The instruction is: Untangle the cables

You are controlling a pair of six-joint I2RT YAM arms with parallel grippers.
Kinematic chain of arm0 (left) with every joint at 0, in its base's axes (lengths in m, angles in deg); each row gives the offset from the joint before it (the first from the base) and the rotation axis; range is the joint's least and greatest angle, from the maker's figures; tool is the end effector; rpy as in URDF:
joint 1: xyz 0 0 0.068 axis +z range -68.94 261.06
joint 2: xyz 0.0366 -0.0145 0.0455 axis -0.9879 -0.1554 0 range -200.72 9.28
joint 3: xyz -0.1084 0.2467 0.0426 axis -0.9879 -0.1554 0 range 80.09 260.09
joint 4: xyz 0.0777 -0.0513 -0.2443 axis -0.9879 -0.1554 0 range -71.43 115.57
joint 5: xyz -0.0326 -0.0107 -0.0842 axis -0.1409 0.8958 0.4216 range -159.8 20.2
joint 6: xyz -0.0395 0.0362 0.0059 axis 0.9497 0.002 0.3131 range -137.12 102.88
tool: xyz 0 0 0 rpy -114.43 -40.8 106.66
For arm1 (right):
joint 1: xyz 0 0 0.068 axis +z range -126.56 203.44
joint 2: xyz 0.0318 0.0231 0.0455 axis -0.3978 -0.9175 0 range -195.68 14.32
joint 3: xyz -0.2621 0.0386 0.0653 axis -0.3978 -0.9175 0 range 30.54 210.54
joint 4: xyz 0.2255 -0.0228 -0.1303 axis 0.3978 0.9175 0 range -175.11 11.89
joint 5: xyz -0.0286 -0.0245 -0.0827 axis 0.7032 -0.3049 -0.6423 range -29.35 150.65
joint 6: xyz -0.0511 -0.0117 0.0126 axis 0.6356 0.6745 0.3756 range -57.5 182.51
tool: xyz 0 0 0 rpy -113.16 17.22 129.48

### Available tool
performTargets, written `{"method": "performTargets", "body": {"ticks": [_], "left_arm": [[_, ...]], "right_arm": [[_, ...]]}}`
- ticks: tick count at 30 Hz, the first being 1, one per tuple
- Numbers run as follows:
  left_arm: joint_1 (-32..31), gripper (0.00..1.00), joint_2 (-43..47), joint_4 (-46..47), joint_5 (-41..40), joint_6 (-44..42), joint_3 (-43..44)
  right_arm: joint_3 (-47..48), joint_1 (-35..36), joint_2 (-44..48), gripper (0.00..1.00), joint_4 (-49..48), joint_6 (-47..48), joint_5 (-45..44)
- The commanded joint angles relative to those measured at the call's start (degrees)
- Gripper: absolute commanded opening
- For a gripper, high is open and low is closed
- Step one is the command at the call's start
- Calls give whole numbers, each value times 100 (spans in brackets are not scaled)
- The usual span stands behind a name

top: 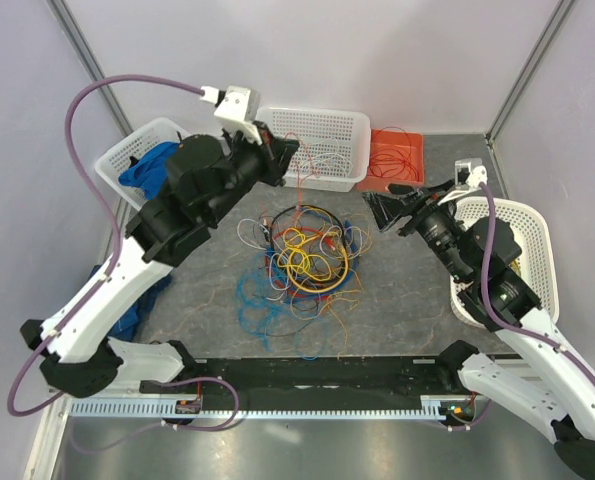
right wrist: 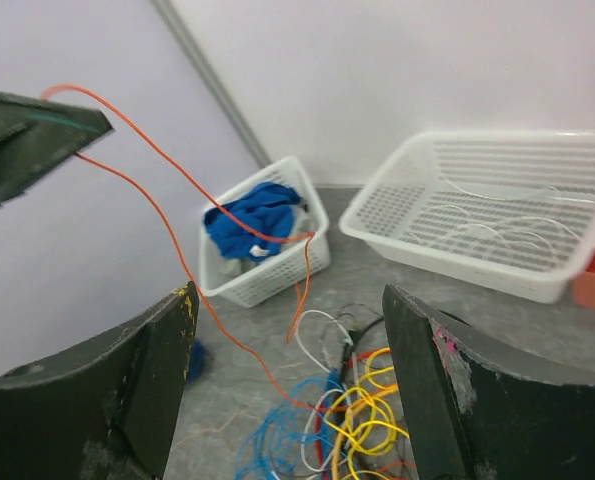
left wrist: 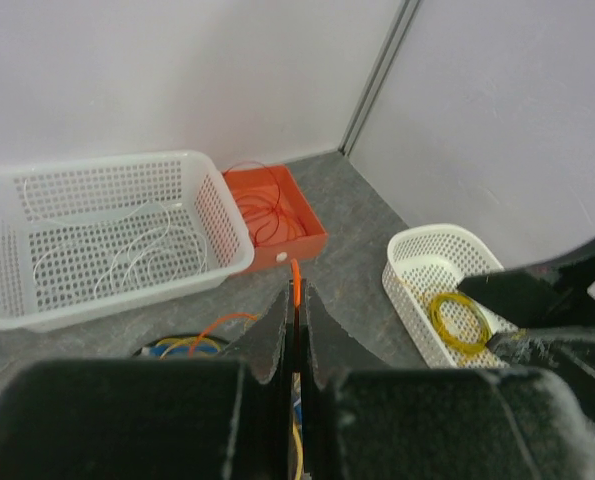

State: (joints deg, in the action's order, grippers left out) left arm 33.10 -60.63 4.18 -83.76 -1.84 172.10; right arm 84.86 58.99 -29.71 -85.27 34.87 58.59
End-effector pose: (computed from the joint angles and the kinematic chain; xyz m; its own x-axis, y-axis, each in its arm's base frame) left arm 0.1687 -0.1741 0.5106 -0.1393 -0.2275 -0.9638 0.5417 0.7972 -0.2664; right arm 0.1377 0.0967 0.4197 -0.1254 0.4801 -0.8682 -0.5578 0.6896 0.4619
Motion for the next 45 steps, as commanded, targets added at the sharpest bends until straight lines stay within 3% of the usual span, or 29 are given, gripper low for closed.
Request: {"method": "performTargets", "body": {"ticks": [1,11,19,32,42,45], "left_arm": [[42,2,-505,223,6,-290,897],[59,2,-2008,777,797,-290,2293],[68,2,-2334,557,1360,70,2436],[59,2,-2264,-269,2529,668,2463],[50,2,-1693,-322,2837,598,1584],[50,2,-1561,-322,2854,546,1426]], "right_arm": [[-299,5,262,82,552,-66,-1119],[-1275,13,1116,81,956,-269,-1806],[-977,5,1371,83,509,443,-849],[-309,13,396,82,-932,400,-277],[377,13,-413,82,-1205,593,-330],[728,5,-843,82,-907,681,-190]]}}
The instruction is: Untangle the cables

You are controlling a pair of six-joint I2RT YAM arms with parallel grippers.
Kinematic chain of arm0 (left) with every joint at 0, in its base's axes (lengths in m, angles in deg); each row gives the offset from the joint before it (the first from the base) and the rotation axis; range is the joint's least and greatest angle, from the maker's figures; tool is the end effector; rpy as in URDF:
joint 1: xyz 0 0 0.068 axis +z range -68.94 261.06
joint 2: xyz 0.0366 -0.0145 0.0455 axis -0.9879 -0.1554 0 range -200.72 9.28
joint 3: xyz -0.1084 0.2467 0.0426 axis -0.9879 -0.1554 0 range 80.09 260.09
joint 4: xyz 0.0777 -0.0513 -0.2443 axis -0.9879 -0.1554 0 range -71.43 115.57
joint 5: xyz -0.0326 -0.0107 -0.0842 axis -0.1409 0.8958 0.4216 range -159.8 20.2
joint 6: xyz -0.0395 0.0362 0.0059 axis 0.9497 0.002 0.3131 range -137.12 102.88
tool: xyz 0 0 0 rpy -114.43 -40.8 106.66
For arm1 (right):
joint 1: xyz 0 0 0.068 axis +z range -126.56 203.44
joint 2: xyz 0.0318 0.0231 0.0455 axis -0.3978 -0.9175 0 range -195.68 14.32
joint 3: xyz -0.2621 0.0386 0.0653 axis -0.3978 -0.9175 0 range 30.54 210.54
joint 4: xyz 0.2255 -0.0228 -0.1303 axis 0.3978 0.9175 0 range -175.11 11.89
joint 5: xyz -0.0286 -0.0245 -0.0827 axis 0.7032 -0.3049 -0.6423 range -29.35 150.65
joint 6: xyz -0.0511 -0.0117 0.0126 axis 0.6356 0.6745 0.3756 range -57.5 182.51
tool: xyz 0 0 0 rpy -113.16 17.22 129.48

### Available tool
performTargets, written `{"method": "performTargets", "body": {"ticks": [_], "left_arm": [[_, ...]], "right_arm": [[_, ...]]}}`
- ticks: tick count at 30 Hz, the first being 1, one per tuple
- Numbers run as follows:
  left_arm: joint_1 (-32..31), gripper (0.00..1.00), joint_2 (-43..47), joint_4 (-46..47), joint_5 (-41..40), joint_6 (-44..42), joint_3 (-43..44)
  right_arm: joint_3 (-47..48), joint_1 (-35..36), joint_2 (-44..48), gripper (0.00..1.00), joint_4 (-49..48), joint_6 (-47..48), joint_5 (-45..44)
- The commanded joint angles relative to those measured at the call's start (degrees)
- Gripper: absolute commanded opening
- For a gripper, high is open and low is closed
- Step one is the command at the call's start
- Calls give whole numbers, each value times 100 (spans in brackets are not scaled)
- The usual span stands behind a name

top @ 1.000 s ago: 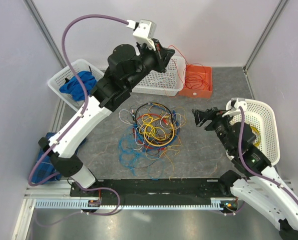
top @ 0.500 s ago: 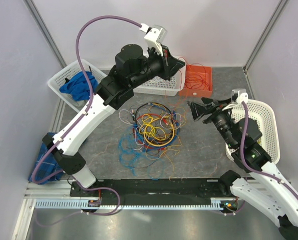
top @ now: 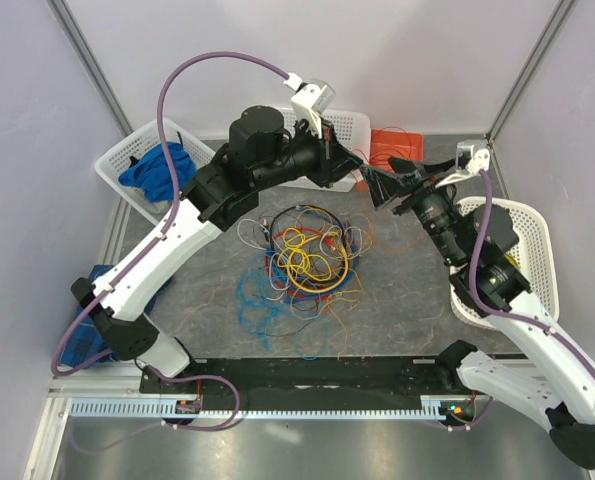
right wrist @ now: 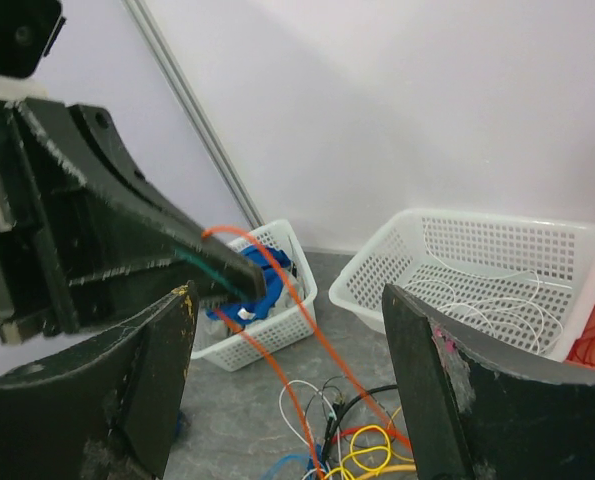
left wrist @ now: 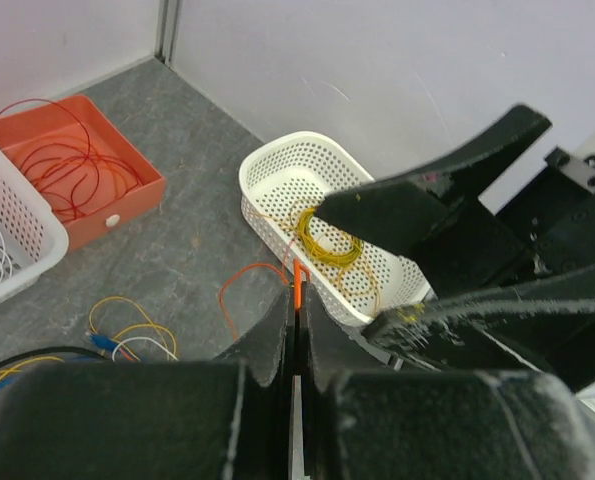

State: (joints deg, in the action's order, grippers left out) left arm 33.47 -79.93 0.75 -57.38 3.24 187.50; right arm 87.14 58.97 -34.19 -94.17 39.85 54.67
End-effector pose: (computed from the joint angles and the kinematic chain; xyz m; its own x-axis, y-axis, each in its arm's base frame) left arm 0.2227 -0.2550 0.4985 -0.3738 -0.0946 -0.9227 0.7841 0.4991 -0.3688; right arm 0.1517 0.1037 0.4374 0.0300 0.4922 -0.8700 -0.5511 0.7343 0.3964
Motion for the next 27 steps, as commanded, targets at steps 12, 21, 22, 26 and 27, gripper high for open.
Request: {"method": "performTargets", "body": {"ticks": [12,21,22,26,27], "left_arm": [[22,2,589,-137,32,-269,-116],[22,2,571,-339,-161,-489,157],[22,2,571,-357,-188,-498,200],[22,2,554,-375,-74,-454,245],[22,2,554,-366,-74,-445,245]], "right_arm": [[300,16,-695,79,89,200,580],[45,7,-510,81,176,288,993],[27,24,-493,82,176,297,985],[131,16,-659,84,299,341,1011],[176,24,-703,84,369,341,1072]]}}
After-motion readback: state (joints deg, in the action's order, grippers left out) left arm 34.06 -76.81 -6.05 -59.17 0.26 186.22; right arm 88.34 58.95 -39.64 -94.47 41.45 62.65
